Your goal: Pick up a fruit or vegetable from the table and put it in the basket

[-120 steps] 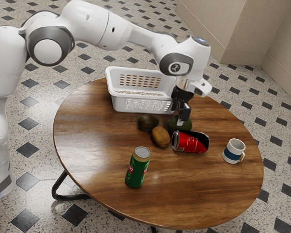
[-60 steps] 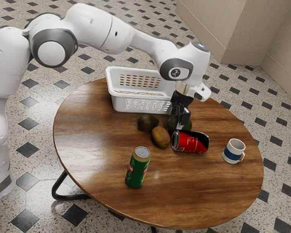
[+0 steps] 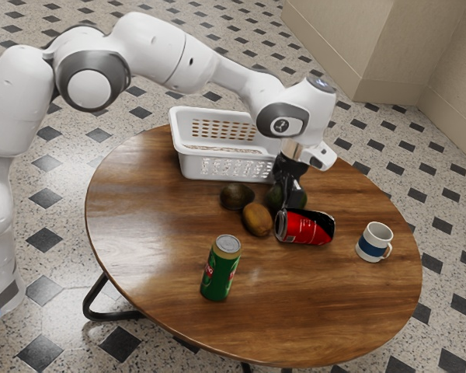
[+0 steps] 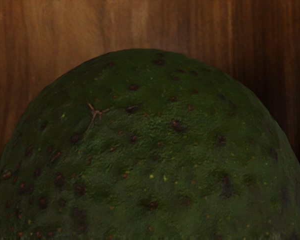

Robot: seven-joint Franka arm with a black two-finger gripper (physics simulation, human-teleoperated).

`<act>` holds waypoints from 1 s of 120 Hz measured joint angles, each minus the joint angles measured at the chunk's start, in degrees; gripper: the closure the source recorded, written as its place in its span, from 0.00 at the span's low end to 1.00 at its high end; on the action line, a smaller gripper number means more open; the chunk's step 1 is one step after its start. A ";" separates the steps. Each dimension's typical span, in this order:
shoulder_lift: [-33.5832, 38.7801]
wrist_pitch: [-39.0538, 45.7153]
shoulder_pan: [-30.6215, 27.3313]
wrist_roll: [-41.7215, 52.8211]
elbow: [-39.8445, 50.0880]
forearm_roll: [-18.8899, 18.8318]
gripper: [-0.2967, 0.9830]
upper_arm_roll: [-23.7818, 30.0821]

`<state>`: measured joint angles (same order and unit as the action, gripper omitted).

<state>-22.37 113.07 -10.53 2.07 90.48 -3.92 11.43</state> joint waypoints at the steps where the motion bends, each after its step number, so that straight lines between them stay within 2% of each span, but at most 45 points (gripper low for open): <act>1: 0.00 0.01 -0.01 -0.01 0.01 -0.02 0.38 0.00; 18: 0.61 -0.06 -0.08 -0.12 0.04 -0.22 0.42 0.00; 67: 8.71 -3.22 0.05 -0.26 0.04 -0.18 0.53 0.34; 85: 13.22 -4.73 -0.03 -0.28 0.02 0.57 0.52 0.04; 120: 14.22 -6.93 -2.60 -0.17 -0.73 1.04 0.52 -7.80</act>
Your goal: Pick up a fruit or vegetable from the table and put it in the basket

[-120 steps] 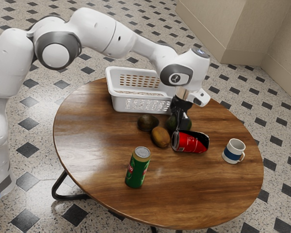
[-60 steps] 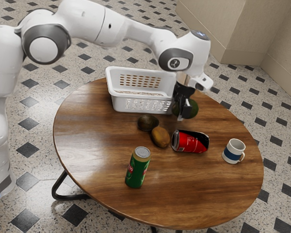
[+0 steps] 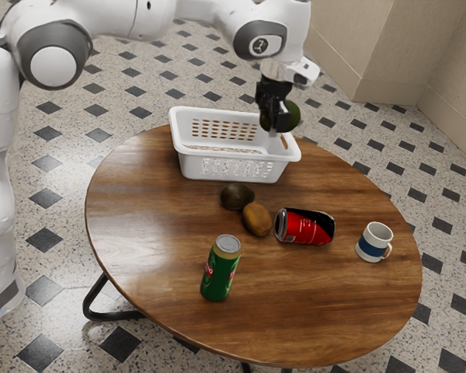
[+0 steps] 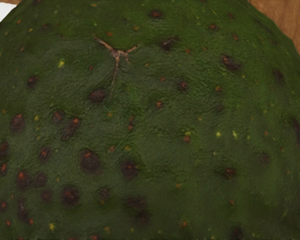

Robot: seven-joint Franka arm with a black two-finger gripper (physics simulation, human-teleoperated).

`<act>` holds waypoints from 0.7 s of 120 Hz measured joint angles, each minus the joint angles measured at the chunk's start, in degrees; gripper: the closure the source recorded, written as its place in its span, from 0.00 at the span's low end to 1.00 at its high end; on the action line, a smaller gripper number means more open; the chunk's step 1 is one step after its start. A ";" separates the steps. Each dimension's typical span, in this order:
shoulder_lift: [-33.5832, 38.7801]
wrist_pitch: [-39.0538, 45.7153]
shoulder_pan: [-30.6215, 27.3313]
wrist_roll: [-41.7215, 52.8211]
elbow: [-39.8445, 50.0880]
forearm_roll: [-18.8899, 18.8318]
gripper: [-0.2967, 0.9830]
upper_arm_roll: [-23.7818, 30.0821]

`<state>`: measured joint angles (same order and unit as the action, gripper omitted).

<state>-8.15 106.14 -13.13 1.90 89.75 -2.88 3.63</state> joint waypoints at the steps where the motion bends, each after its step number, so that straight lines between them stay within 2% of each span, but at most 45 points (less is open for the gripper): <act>1: -0.07 -0.05 -0.18 0.00 -0.11 0.02 0.53 -0.11; 23: -3.11 -1.68 -6.22 0.07 -3.00 0.66 0.53 -0.78; 43: -4.72 -2.66 -7.61 0.10 -4.60 0.58 0.54 -0.80; 50: -4.78 -2.87 -7.64 0.15 -4.58 0.62 0.43 -0.71; 59: -4.80 -3.16 -7.61 0.12 -4.57 0.68 0.35 -0.69; 84: -4.74 -3.89 -7.55 0.15 -4.56 -0.10 0.26 -0.67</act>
<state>-12.89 102.25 -20.68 2.05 85.19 -2.97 2.96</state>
